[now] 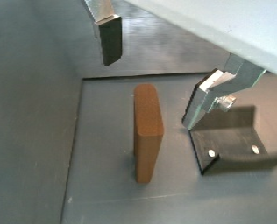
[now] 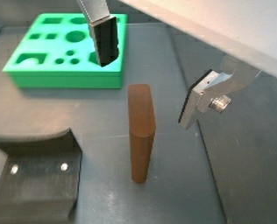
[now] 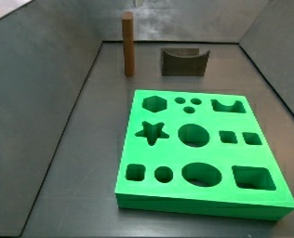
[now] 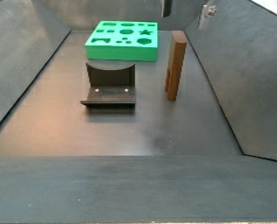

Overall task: Pick up the square-circle object. Move up. Place the square-circle object on the fixture. Regrasp the square-circle object. Rotate the square-circle object. Move to above the board. Insert the square-circle object.
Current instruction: Rotate the square-circle object.

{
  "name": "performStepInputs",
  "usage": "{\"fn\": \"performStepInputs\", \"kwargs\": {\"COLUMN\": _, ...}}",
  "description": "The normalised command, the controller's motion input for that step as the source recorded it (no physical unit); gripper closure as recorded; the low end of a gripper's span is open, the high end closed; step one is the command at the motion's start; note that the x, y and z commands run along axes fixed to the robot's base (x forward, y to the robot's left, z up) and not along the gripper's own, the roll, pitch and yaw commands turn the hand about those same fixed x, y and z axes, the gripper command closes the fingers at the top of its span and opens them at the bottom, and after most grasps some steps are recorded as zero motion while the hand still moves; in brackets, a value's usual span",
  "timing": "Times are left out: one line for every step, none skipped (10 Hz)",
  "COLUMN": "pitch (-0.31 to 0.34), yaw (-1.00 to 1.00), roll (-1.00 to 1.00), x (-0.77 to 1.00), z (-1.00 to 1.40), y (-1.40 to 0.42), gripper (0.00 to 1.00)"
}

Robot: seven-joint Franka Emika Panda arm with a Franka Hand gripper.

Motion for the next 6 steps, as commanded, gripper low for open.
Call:
{"fn": "performStepInputs", "kwargs": {"pitch": 0.023, "yaw": 1.0, "roll": 0.01, "x": 0.03, "z": -0.02, "y": 0.0, "gripper": 0.0}}
{"fn": "performStepInputs", "kwargs": {"pitch": 0.025, "yaw": 1.0, "roll": 0.01, "x": 0.03, "z": -0.02, "y": 0.0, "gripper": 0.0}}
{"fn": "performStepInputs", "kwargs": {"pitch": 0.027, "yaw": 1.0, "roll": 0.01, "x": 0.03, "z": -0.02, "y": 0.0, "gripper": 0.0}}
{"fn": "performStepInputs", "kwargs": {"pitch": 0.029, "yaw": 1.0, "roll": 0.01, "x": 0.03, "z": -0.02, "y": 0.0, "gripper": 0.0}}
{"fn": "performStepInputs", "kwargs": {"pitch": 0.033, "yaw": 1.0, "roll": 0.01, "x": 0.03, "z": -0.02, "y": 0.0, "gripper": 0.0}}
{"fn": "performStepInputs", "kwargs": {"pitch": 0.039, "yaw": 1.0, "roll": 0.01, "x": 0.03, "z": -0.02, "y": 0.0, "gripper": 0.0}}
